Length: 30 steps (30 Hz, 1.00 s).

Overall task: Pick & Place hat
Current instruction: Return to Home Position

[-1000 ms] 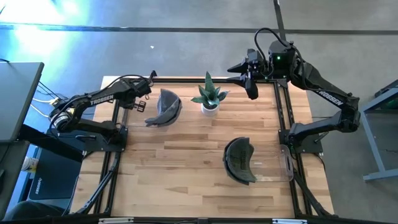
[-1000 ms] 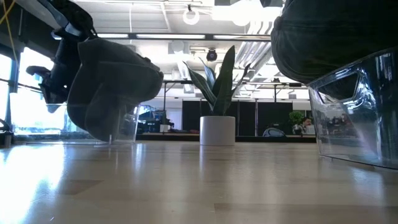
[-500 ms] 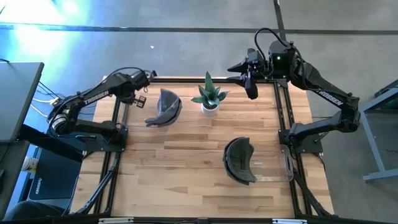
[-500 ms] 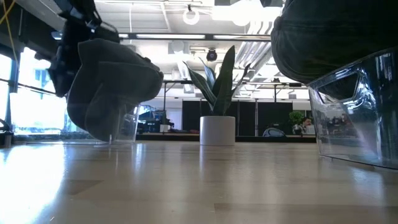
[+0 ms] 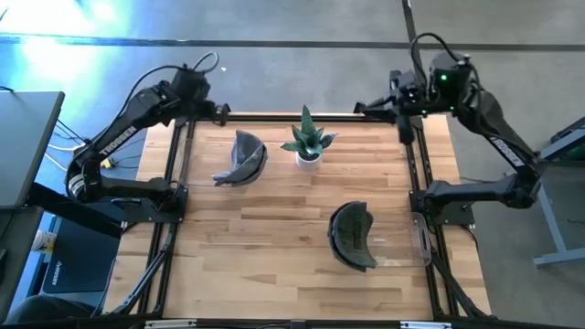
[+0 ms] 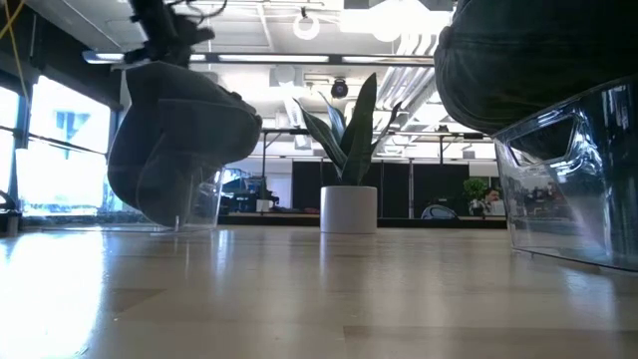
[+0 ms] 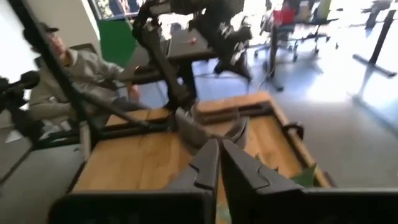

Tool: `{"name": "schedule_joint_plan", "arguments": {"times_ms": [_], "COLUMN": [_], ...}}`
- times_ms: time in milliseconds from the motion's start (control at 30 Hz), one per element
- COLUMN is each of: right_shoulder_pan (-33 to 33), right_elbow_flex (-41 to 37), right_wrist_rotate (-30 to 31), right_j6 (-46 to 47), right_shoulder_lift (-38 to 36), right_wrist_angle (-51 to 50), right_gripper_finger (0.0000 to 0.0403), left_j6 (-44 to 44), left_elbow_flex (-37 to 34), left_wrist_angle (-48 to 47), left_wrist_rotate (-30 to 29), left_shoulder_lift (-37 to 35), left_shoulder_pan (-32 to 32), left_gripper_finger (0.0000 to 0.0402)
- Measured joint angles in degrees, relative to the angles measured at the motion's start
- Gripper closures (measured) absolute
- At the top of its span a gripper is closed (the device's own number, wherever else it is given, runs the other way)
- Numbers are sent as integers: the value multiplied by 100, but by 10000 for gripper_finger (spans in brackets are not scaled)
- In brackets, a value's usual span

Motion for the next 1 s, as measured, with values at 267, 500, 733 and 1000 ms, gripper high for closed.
{"name": "schedule_joint_plan", "arguments": {"times_ms": [267,500,733,1000], "right_shoulder_pan": [668,1938,2492,2660], "right_elbow_flex": [-895,-3332,-4568,-6044], "right_wrist_rotate": [361,1539,2361,2578], "right_j6": [816,2518,2705,3084], "right_shoulder_lift": [-823,-2167,-3551,-4653], "right_wrist_angle": [305,2691,2934,3949], "right_gripper_finger": [381,399,401,402], "left_j6": [436,447,589,573], "left_elbow_flex": [41,43,44,43], "left_wrist_angle": [1624,1803,1749,1739], "left_wrist_rotate": [1110,1131,1222,1224], "left_shoulder_lift": [9,59,57,57], "left_shoulder_pan": [-2,-4,-4,-6], "left_gripper_finger": [380,380,380,380]}}
